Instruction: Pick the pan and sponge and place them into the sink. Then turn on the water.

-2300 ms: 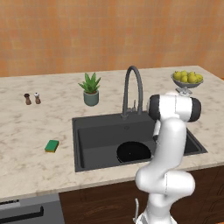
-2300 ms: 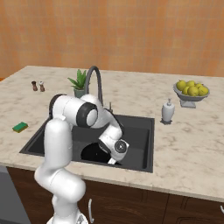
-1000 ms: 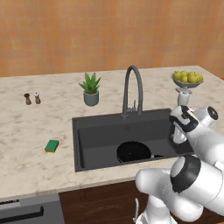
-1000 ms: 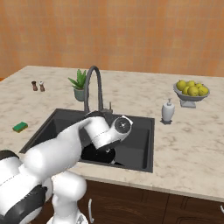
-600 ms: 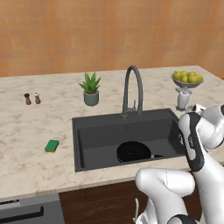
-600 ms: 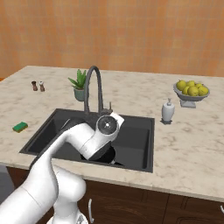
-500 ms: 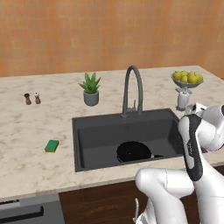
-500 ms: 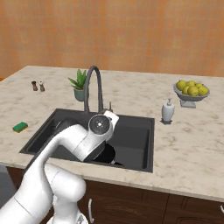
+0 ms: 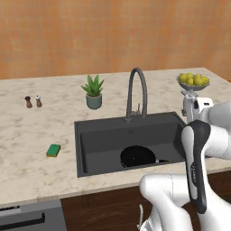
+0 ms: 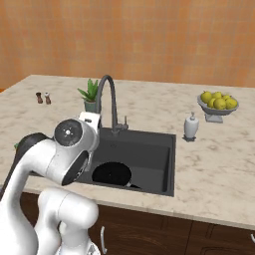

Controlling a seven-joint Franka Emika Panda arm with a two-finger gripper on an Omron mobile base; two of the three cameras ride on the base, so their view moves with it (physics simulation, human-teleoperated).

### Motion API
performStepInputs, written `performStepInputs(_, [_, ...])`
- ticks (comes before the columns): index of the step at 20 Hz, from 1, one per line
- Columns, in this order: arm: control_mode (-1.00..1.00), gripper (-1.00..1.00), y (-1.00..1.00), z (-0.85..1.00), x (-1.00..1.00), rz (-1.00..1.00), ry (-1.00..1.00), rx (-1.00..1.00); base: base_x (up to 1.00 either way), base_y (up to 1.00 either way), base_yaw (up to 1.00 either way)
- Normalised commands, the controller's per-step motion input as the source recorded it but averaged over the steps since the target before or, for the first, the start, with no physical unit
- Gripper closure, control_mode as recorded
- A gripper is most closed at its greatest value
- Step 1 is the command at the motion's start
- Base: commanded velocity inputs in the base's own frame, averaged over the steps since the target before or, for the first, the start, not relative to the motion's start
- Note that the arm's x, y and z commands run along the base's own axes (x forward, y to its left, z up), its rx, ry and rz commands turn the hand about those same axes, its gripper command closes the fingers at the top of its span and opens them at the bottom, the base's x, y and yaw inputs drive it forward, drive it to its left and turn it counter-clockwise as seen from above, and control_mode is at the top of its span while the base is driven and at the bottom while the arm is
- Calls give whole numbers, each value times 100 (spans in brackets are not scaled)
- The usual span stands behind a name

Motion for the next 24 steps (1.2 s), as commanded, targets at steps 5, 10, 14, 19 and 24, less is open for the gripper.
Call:
performStepInputs(5, [-100, -100, 62, 33, -56, 27, -3, -29, 0, 0, 0])
performStepInputs(10, [-100, -100, 57, 5, -33, 26, 0, -16, 0, 0, 0])
performStepInputs(14, [-100, -100, 62, -3, 2, 30, -2, -9, 0, 0, 0])
performStepInputs(19, [-100, -100, 71, -12, 38, 28, 0, -20, 0, 0, 0])
performStepInputs(24, [-100, -100, 70, -19, 61, 24, 3, -21, 0, 0, 0])
